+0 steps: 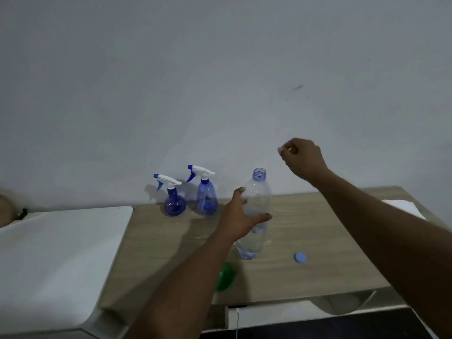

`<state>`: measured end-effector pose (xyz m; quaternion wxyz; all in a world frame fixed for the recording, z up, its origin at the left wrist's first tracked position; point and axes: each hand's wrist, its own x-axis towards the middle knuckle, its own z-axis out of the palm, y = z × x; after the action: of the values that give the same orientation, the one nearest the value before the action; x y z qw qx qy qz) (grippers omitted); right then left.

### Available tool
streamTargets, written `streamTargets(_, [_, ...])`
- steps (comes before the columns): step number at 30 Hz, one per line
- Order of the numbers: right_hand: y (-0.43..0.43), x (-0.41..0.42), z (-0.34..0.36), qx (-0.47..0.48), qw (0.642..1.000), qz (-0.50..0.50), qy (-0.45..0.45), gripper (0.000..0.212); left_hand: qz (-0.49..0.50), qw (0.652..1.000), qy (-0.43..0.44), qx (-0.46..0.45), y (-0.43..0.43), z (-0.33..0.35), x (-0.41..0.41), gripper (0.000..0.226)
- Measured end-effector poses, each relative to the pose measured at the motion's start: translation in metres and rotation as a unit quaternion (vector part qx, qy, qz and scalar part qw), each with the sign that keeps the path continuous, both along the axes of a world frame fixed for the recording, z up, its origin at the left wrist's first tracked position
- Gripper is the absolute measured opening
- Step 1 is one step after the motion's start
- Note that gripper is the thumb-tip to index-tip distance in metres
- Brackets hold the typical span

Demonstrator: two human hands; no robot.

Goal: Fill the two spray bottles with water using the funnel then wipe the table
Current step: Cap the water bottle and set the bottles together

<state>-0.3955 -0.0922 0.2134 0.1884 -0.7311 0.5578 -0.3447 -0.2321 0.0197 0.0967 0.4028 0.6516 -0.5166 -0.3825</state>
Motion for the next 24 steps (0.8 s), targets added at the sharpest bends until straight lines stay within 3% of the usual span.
streamTargets(2, [0.001,-0.027,-0.037,0.041,0.999,-0.027,-0.014,0.019,0.029,0.999,-0.018,-0.012,0.0,-0.005,-0.005,0.099])
streamTargets(7, [0.022,-0.077,-0.148,0.185,0.98,-0.012,0.069,0.011,0.065,0.997,-0.037,-0.029,-0.003,-0.018,-0.015,0.089])
streamTargets(10, [0.037,-0.094,-0.2,0.236,0.964,0.012,0.122,0.022,0.08,0.995,-0.036,-0.036,-0.004,-0.022,-0.022,0.085])
streamTargets(13, [0.05,-0.106,-0.235,0.241,0.947,0.077,0.201,0.037,0.085,0.994,-0.056,-0.039,-0.006,-0.023,-0.03,0.082])
streamTargets(18, [0.063,-0.108,-0.269,0.21,0.919,0.143,0.301,0.035,0.095,0.993,-0.063,-0.035,-0.004,-0.021,-0.041,0.08])
streamTargets(22, [0.06,-0.11,-0.27,0.194,0.923,0.152,0.295,0.025,0.097,0.993,-0.064,-0.026,-0.003,-0.019,-0.047,0.08])
streamTargets(24, [0.047,-0.11,-0.253,0.189,0.946,0.13,0.228,0.022,0.099,0.993,-0.066,-0.02,-0.002,-0.018,-0.049,0.08])
